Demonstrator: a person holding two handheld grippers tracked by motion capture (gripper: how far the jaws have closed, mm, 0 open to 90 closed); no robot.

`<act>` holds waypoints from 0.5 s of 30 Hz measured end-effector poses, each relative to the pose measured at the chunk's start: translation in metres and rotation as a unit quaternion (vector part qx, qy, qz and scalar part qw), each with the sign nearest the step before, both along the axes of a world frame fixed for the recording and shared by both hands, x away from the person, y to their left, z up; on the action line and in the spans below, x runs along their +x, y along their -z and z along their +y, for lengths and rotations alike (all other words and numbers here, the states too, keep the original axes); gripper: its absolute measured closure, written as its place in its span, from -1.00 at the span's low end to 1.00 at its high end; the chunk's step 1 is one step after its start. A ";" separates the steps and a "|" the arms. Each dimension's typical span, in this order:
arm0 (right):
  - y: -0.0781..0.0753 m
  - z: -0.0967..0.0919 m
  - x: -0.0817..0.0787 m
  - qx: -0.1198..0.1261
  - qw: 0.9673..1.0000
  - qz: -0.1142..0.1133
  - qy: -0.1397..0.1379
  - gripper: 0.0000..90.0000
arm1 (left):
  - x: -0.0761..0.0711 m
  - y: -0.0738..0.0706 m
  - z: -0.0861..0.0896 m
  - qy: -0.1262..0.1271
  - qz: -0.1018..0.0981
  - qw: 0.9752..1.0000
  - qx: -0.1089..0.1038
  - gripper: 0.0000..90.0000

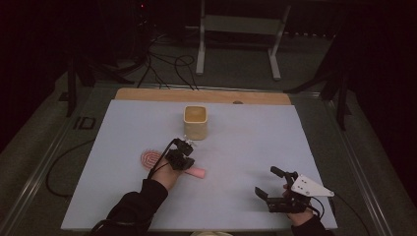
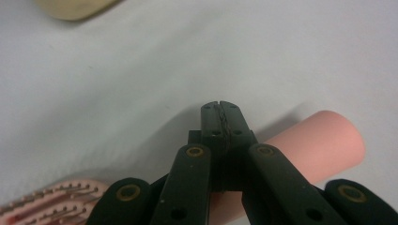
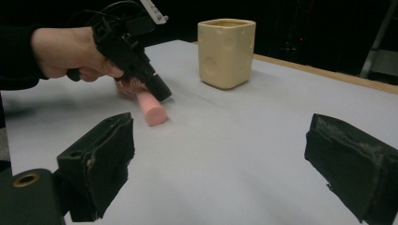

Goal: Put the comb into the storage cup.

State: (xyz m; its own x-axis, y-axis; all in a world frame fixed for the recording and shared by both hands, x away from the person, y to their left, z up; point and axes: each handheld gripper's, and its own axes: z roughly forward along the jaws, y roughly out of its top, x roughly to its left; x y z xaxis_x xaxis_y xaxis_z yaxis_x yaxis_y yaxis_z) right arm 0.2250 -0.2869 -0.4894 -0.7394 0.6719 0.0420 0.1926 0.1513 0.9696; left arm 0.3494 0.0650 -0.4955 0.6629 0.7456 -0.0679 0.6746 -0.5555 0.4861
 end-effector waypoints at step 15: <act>0.000 0.001 0.000 0.002 1.000 0.001 -0.001 -0.81 | -0.030 -0.001 0.014 0.032 0.014 0.999 0.009 1.00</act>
